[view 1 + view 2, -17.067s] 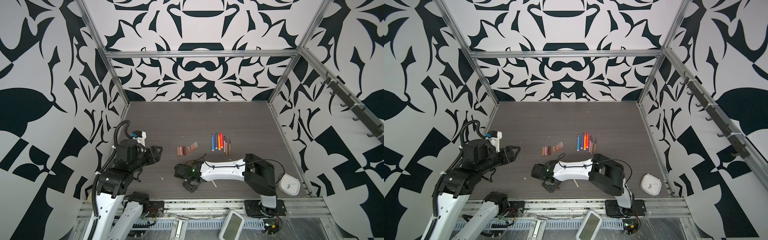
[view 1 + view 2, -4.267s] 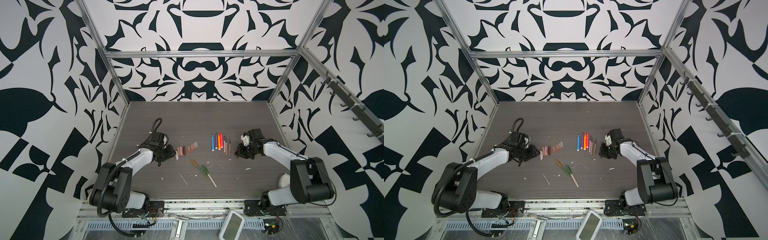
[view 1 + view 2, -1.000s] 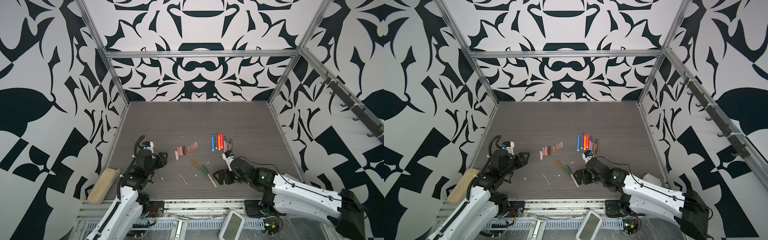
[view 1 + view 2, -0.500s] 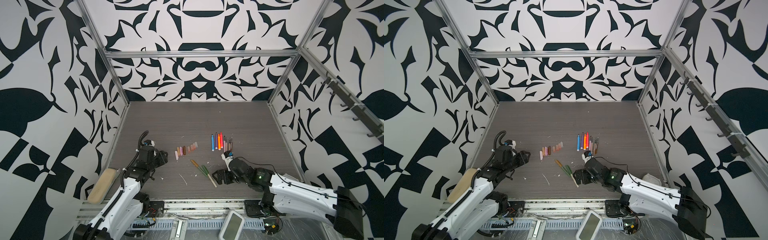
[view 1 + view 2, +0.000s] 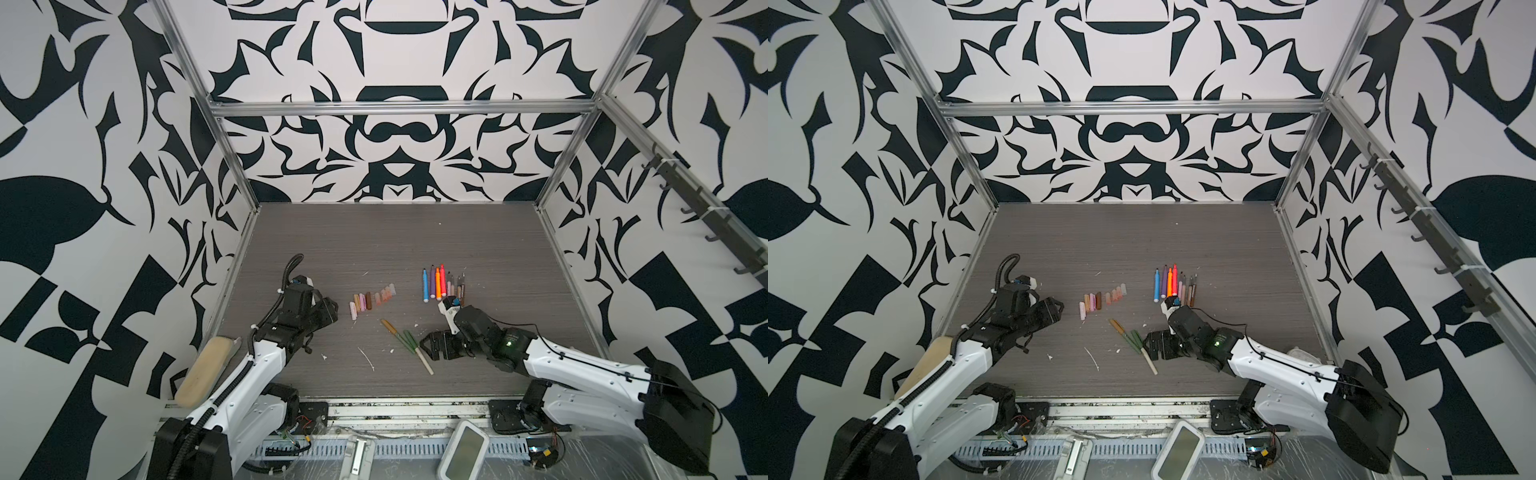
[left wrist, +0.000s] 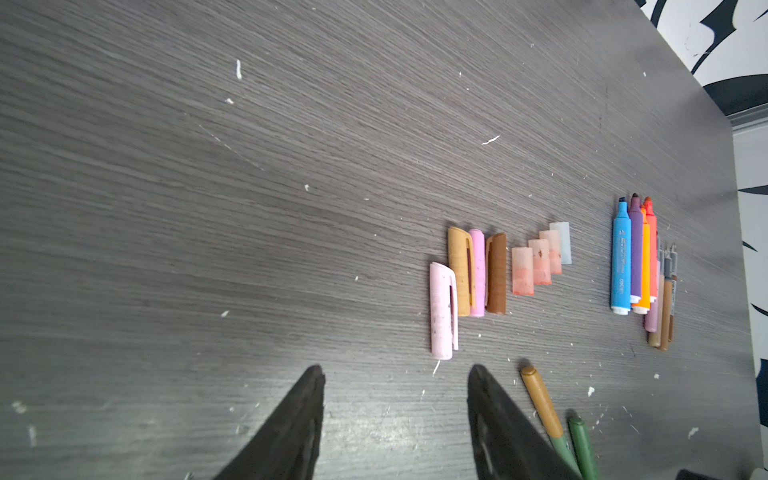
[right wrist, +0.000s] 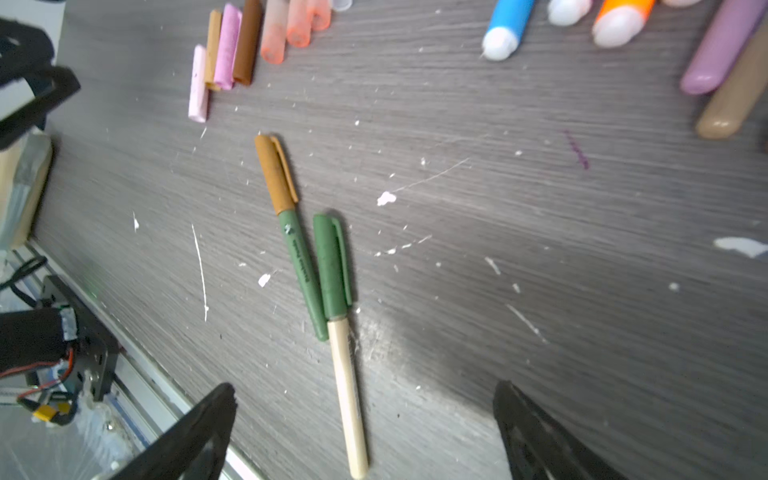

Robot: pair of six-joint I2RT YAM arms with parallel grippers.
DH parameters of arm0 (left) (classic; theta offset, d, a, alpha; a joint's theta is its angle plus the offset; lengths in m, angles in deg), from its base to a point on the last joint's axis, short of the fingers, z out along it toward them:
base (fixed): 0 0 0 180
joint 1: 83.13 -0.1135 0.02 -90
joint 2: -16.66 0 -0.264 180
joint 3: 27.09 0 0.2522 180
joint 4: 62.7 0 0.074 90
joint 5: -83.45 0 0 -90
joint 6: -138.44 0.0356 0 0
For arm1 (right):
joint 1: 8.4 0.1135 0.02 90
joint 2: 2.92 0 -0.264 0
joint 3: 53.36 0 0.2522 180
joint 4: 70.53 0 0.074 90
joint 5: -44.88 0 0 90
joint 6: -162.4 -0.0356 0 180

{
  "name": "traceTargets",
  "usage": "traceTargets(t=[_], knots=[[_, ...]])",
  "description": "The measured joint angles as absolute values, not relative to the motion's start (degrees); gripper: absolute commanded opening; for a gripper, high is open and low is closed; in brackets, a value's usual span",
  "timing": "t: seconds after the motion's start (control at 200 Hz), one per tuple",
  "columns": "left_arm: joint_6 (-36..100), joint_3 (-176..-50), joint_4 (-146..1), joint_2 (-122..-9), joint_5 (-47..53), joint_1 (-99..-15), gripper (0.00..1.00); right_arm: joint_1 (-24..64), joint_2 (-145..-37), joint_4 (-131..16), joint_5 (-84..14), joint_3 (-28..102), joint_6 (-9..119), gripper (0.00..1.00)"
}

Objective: Open the pen caps
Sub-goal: 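Move the right gripper over the green-capped cream pen near the robot, then grasp the cream pen body with the right gripper and lift it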

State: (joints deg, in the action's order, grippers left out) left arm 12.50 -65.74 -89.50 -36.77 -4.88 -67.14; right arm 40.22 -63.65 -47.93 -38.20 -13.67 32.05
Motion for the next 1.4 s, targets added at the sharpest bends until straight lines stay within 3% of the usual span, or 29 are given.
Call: traceTargets(t=[0.22,0.34,0.505,0.655,0.95,1.4], knots=[[13.11,-65.72,-89.48,-35.85,-3.98,-67.12,0.55,40.55,-64.92,-47.45,-38.53,-13.4,30.58,0.87],[13.37,-65.52,-89.26,-32.97,-4.31,-66.68,0.55,45.18,-66.47,-43.03,-42.4,-10.21,30.14,0.66],[13.35,-64.01,-88.58,-27.85,-5.88,-65.11,0.55,55.0,-72.31,-37.46,-48.25,-3.37,28.48,0.6],[13.33,-62.96,-88.63,-25.23,-6.76,-64.63,0.55,63.22,-78.62,-31.17,-53.08,3.01,26.56,0.4],[13.31,-61.83,-88.67,-19.94,-6.98,-64.56,0.56,65.09,-82.86,-21.51,-59.14,9.57,24.64,0.35],[13.22,-60.67,-88.74,-17.6,-7.19,-64.45,0.56,64.77,-82.6,-22.01,-54.72,4.3,23.02,0.35]])
